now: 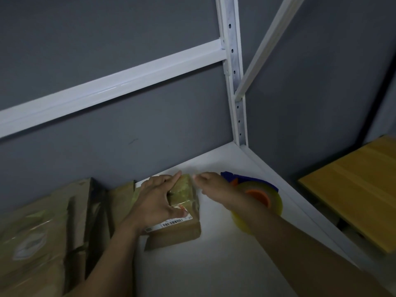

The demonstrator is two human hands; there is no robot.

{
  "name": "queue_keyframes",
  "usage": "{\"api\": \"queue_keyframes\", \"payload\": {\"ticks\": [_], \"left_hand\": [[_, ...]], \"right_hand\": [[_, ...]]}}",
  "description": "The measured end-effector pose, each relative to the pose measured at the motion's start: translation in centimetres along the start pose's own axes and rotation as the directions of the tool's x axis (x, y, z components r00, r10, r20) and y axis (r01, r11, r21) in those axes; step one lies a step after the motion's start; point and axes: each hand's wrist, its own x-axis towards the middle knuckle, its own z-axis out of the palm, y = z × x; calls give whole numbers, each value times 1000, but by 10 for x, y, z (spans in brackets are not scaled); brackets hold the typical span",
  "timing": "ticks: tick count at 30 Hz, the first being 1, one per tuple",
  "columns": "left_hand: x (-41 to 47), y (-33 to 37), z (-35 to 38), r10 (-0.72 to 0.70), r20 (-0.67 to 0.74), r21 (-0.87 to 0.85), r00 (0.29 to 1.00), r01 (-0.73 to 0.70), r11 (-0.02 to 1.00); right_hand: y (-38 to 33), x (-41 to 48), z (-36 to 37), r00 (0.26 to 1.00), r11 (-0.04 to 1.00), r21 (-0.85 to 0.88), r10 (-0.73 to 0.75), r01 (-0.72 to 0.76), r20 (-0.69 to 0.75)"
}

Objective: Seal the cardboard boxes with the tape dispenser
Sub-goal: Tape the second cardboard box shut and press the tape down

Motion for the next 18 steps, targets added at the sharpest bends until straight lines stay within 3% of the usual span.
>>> {"api": "queue_keyframes", "payload": {"ticks": [4, 7, 9, 14, 18], "left_hand": [[-6, -2, -3, -2, -15, -38, 1000, 1, 999], [-5, -1, -2, -1, -1, -26, 1000, 1, 1000], [-4, 0, -1, -3, 1, -30, 1000, 3, 1000], [-1, -3, 4, 14, 3, -45, 1000, -14, 999], [-1, -3, 4, 7, 13, -32, 1000, -7, 999]], "right_hand": [[2, 10, -6, 987, 934, 323, 158, -151, 5], [2, 7, -13, 989, 847, 514, 82, -135, 125], [6, 5, -8, 993, 804, 584, 71, -112, 93], [25, 8, 43, 964, 895, 431, 206, -116, -168], [45, 9, 63, 928, 902, 346, 329, -256, -172]]}}
